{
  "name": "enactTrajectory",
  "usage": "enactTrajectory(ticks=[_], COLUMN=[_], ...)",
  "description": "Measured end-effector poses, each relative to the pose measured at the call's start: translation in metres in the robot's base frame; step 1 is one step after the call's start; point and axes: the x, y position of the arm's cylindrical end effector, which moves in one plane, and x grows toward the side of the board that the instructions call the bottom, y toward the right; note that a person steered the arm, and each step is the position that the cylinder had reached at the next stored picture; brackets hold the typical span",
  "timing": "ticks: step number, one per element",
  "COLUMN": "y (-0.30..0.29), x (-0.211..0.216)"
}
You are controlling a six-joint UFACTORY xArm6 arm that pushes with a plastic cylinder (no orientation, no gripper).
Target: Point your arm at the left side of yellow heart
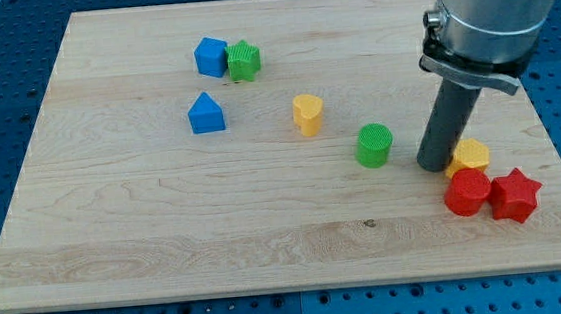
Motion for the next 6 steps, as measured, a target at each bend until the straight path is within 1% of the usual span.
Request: enactTrajectory(ticks=[2,3,4,5,6], y=[0.035,0.005,-0.068,-0.161,-0.175], x=[0.013,0.015,0.017,0.012,-0.045])
